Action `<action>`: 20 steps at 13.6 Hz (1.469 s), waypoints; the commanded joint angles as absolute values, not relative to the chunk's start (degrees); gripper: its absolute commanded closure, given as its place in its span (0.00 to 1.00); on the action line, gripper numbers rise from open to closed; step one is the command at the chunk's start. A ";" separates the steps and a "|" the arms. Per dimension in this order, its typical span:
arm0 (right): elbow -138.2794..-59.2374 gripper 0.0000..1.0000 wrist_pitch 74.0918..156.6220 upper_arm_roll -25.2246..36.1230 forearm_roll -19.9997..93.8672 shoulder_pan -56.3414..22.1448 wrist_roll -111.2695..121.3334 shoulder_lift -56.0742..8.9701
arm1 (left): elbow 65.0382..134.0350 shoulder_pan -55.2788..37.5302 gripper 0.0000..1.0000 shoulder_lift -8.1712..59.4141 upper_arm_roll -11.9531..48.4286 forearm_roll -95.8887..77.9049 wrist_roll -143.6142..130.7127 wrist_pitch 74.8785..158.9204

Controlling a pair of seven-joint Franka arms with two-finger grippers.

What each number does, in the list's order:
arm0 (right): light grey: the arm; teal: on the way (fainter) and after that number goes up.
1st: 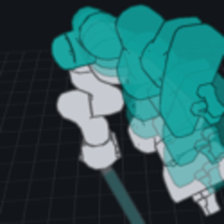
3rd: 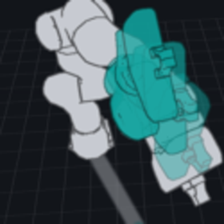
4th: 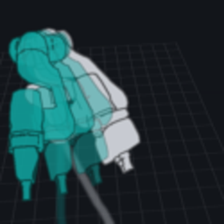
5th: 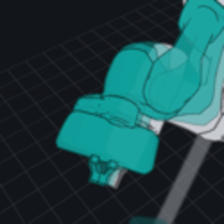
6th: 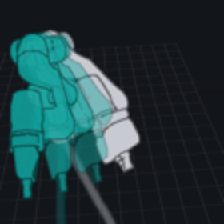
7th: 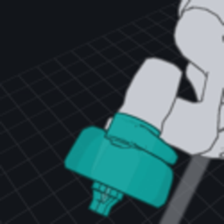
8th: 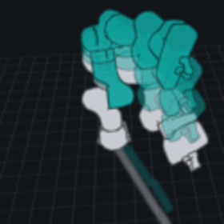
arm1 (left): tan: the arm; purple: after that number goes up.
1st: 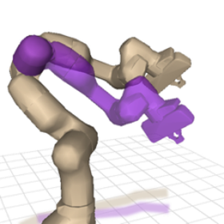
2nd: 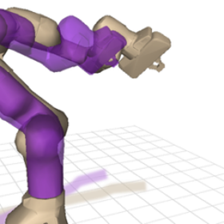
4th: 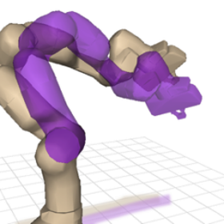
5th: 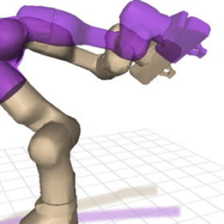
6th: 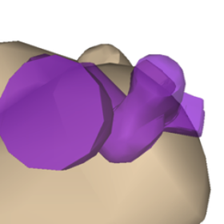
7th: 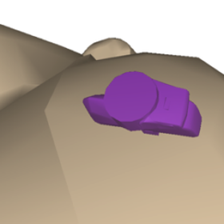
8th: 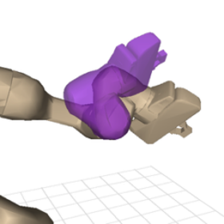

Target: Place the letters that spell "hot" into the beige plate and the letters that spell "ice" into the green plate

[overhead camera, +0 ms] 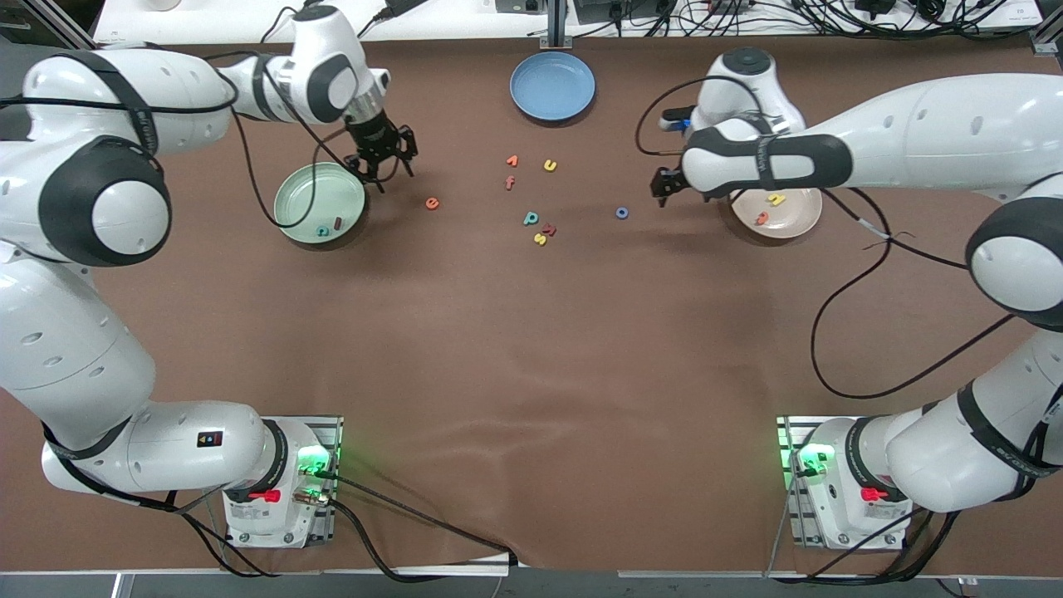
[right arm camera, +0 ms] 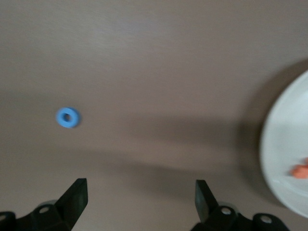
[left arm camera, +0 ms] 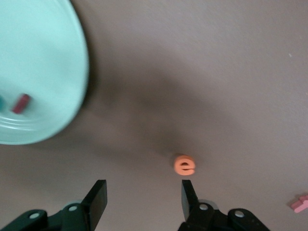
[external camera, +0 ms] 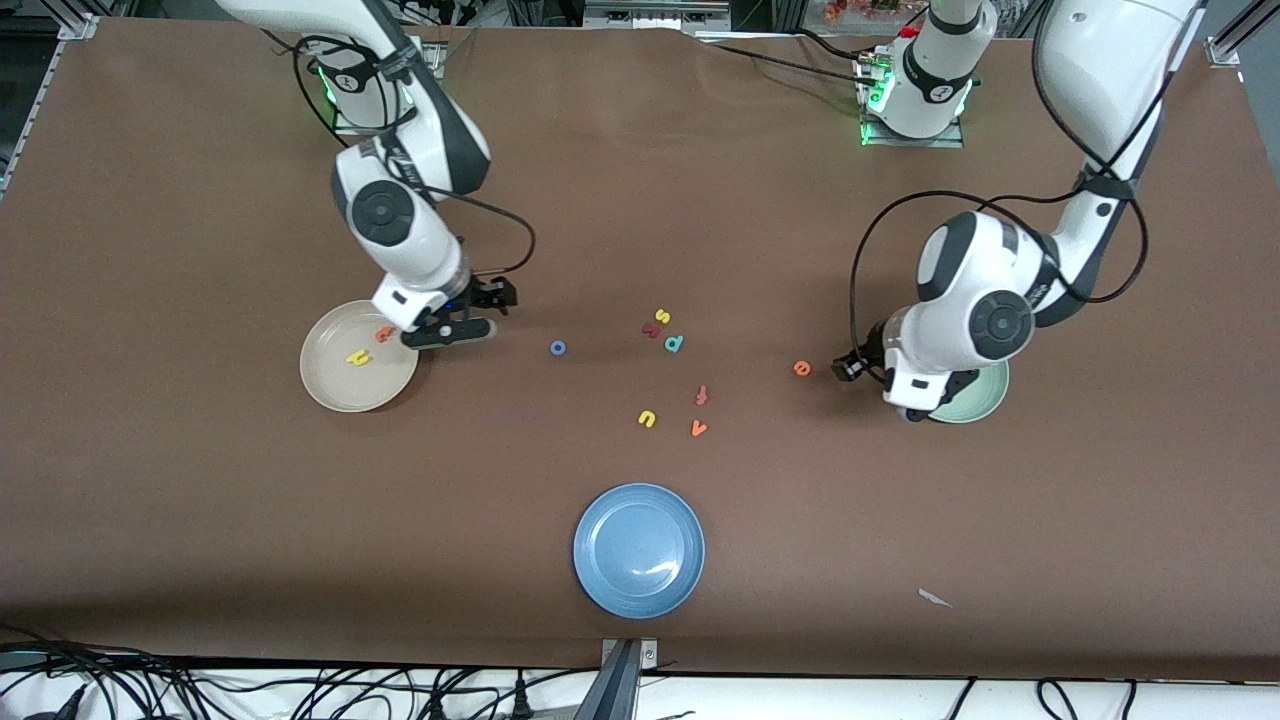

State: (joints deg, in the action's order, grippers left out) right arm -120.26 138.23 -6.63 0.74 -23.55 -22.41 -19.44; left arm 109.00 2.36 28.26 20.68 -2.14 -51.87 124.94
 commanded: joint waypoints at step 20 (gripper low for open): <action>-112.50 0.39 154.42 -2.72 -4.66 -34.01 -32.52 -34.98 | 117.25 -2.02 0.29 32.52 19.95 1.05 -56.51 146.78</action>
State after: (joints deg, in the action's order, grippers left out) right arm -113.95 154.09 -3.50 -3.53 -32.85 -31.49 -33.83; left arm 116.75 -1.68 32.72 20.29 -0.33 -55.10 145.98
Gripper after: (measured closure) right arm 0.308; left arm 0.278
